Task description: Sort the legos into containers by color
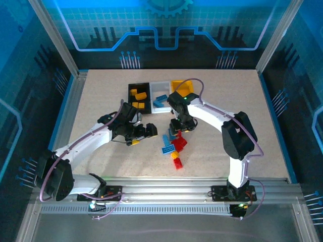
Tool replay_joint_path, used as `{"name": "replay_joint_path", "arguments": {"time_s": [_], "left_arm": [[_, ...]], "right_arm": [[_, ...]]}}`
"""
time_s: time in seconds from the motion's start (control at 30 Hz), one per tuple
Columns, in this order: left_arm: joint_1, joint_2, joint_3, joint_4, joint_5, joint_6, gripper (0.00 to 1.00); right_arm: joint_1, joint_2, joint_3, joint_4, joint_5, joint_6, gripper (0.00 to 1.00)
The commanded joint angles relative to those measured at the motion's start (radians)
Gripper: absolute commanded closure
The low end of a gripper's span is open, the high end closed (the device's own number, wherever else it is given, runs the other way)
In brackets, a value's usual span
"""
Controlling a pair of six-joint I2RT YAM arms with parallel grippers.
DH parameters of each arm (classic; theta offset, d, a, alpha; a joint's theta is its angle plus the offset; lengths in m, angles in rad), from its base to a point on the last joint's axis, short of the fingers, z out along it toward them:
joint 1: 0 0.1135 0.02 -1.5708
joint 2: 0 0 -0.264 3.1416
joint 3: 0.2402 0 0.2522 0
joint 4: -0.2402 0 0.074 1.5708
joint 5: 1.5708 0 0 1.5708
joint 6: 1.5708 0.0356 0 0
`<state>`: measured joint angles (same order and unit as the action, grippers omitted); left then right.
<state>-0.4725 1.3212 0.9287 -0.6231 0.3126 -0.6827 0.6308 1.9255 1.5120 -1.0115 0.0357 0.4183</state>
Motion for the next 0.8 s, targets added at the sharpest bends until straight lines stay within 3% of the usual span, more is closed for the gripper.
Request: {"name": "replay_joint_path", "arguments": {"time_s": [0.0, 0.4, 0.77], "left_arm": [[-0.005, -0.034, 0.008, -0.012, 0.016, -0.017, 0.01], [0.003, -0.166, -0.066, -0.087, -0.03, -0.025, 0.01], [0.029, -0.197, -0.085, -0.106, -0.03, -0.026, 0.01]], "right_arm": [[0.034, 0.064, 0.077, 0.01, -0.016, -0.023, 0.4], [0.053, 0.265, 0.285, -0.04, 0.012, -0.034, 0.41], [0.039, 0.329, 0.324, -0.08, 0.05, -0.013, 0.45]]}}
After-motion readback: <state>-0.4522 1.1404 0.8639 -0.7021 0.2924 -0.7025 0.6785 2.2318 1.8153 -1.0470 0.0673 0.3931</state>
